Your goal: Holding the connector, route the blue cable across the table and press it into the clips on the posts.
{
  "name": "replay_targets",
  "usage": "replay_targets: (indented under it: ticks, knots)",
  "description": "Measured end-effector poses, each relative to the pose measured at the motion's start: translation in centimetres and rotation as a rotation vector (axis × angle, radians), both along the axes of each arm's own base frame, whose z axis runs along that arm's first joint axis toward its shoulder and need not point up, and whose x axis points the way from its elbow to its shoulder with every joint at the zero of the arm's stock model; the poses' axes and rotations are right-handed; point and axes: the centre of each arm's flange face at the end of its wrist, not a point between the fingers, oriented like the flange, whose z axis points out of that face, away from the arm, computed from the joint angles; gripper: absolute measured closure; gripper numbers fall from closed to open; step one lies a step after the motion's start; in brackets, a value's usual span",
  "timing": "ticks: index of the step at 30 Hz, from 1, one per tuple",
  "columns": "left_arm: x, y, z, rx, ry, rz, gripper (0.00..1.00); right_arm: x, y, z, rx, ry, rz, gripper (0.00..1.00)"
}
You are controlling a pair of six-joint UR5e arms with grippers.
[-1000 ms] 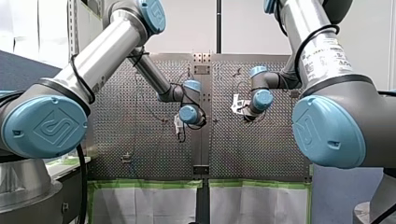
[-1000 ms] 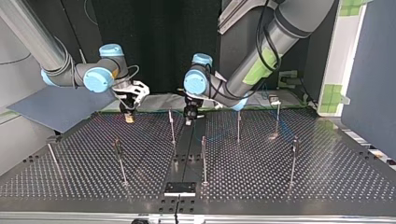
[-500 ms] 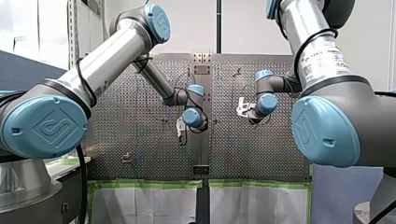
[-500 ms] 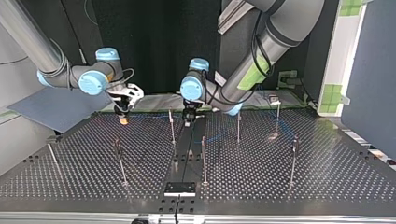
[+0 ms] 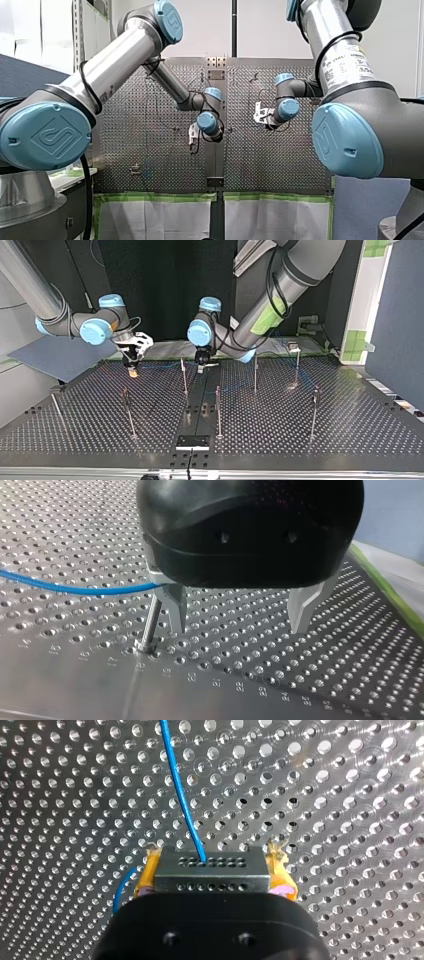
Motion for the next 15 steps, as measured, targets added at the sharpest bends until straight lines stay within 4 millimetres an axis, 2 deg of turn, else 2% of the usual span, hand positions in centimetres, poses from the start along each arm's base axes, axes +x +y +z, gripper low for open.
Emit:
replay_targets:
  ticks: [9, 15]
  knots:
    - [-3.4, -0.9, 3.0, 0.008, 0.003, 0.024, 0.0, 0.0, 0.0, 0.1, -0.003, 0.005, 0.005, 1.0]
    - [-7.2, -2.6, 4.7, -0.024, -0.029, 0.0, 0.0, 0.0, 0.0, 0.1, -0.003, 0.005, 0.005, 1.0]
